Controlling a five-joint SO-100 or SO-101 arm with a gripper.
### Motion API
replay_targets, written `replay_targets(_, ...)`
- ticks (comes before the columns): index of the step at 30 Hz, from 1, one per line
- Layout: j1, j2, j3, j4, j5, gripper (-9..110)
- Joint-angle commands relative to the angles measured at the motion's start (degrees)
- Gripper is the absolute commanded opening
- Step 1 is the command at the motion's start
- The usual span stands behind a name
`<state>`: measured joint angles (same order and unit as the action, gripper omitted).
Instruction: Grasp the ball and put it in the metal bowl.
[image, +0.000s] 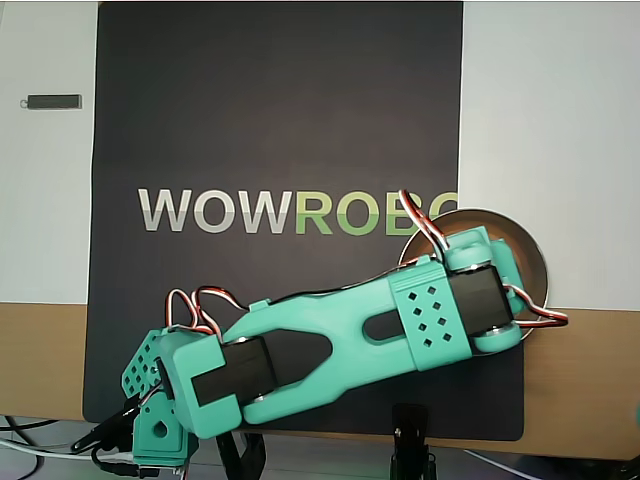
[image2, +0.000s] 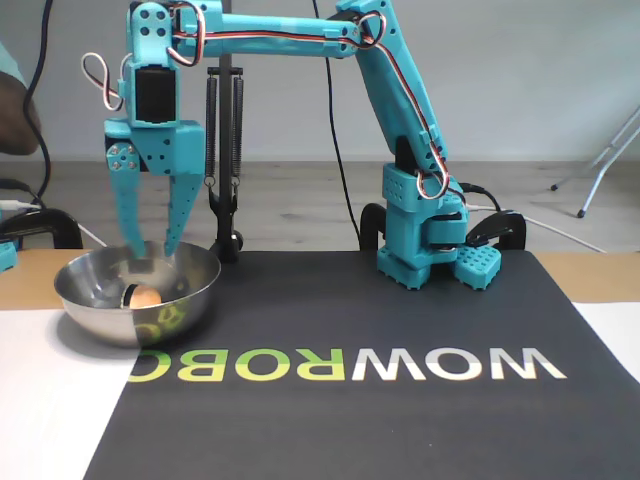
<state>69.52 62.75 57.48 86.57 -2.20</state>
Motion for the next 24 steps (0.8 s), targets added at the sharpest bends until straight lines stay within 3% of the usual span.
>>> replay_targets(1, 0.2, 0.9, -2.3, 0.1, 0.0, 11)
replay_targets(5, 0.2, 1.0, -2.3, 0.1, 0.0, -1)
replay_targets(24, -1.2, 4.4, -1.5, 1.5, 0.3, 0)
